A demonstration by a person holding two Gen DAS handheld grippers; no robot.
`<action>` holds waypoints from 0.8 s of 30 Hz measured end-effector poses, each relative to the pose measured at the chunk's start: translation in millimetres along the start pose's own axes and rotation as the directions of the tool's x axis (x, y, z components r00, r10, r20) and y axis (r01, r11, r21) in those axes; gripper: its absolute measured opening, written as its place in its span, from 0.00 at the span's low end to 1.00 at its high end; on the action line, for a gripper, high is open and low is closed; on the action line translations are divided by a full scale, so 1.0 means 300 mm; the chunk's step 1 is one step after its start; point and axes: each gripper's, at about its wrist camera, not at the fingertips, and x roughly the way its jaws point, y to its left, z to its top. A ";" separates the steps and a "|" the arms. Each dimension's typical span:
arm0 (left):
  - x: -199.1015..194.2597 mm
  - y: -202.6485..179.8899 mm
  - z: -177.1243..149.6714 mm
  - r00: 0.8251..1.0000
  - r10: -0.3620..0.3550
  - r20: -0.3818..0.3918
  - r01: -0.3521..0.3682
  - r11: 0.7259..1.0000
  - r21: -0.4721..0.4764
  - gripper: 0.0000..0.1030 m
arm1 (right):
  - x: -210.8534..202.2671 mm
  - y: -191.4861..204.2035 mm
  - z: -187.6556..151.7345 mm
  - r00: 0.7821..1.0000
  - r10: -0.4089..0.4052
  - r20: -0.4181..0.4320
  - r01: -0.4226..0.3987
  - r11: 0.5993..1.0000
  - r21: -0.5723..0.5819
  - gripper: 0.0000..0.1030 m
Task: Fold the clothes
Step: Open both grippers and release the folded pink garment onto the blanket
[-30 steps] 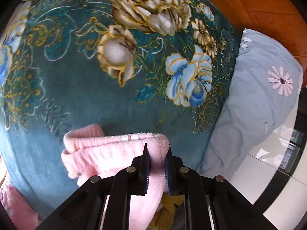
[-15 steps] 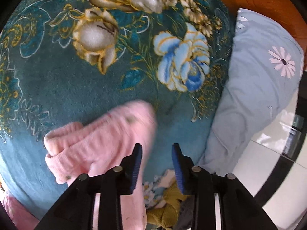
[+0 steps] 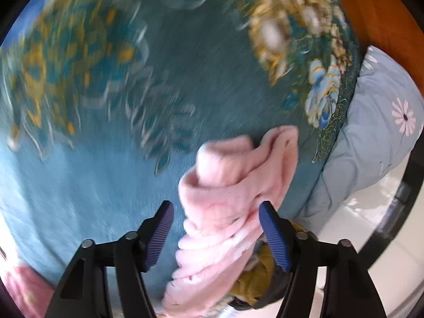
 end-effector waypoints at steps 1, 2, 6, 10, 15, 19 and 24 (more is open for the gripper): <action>0.022 0.022 -0.008 1.000 -0.020 -0.016 0.019 1.000 -0.015 0.73 | -0.009 -0.005 -0.023 1.000 -0.010 -0.006 0.010 1.000 0.002 0.46; 0.044 0.024 -0.017 0.999 -0.028 -0.025 0.028 1.000 -0.008 0.73 | -0.021 -0.007 -0.046 1.000 -0.020 -0.011 0.020 1.000 0.003 0.46; 0.096 0.010 -0.009 0.999 -0.048 0.004 0.048 0.999 -0.013 0.72 | -0.089 0.022 -0.093 0.999 -0.041 0.015 0.042 0.998 -0.046 0.46; 0.126 -0.019 0.013 0.999 -0.048 0.023 0.049 0.998 -0.033 0.71 | -0.159 0.065 -0.123 0.998 -0.044 0.050 0.049 0.992 -0.114 0.46; 0.135 -0.119 0.000 0.997 0.074 0.021 -0.076 0.991 0.110 0.24 | -0.192 0.079 -0.174 0.995 -0.075 0.063 0.086 0.980 -0.180 0.46; 0.008 -0.320 -0.059 0.996 -0.061 -0.072 0.085 0.908 0.409 0.20 | -0.186 0.050 -0.200 0.995 -0.082 0.051 0.089 0.982 -0.167 0.46; -0.123 -0.380 -0.072 0.993 -0.102 -0.067 0.121 0.759 0.640 0.20 | -0.213 0.004 -0.217 0.995 -0.078 0.062 0.088 0.982 -0.168 0.46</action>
